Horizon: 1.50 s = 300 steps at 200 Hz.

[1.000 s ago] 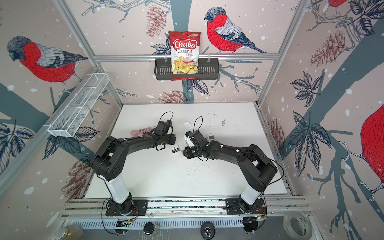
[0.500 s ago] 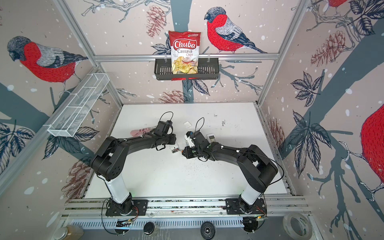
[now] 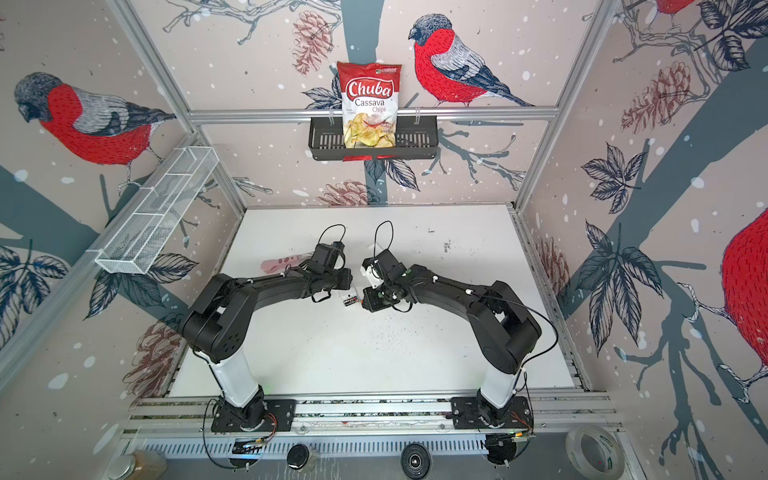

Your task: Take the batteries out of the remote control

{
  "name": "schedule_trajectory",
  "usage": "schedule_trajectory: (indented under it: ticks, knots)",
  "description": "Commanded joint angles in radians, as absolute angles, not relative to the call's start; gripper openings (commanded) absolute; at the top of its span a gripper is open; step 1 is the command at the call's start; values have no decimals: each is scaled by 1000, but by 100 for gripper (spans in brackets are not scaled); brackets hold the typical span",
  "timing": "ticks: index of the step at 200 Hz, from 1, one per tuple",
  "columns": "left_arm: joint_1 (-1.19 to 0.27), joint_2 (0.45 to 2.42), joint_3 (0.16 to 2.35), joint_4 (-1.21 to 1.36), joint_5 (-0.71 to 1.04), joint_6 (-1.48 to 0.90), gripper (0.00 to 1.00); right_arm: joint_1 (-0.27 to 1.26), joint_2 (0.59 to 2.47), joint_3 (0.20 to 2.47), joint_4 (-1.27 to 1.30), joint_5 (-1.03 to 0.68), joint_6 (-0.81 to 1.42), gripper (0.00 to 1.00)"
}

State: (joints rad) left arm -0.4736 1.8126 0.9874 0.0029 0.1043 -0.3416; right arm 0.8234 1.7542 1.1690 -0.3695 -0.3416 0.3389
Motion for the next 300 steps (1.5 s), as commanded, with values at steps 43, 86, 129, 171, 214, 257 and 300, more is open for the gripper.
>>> schedule_trajectory:
  ticks: [43,86,129,171,214,257,300]
  knots:
    - [-472,1816,974,-114,112,-345,22,824,1815,1260,-504,-297,301,1]
    - [-471,1807,966,-109,113,-340,21,823,1855,1316,-571,-247,296,1]
    - [-469,1805,954,-91,126,-342,21,833,1875,1353,-584,-203,319,0]
    - [-469,1811,943,-78,133,-342,21,842,1853,1287,-502,-197,362,0]
    - [-467,1810,930,-68,138,-342,21,848,1837,1249,-438,-174,396,0]
    - [-459,1805,913,-58,148,-343,21,856,1774,1126,-298,-181,436,0]
    - [-451,1795,902,-57,153,-341,21,871,1712,1006,-143,-185,477,0]
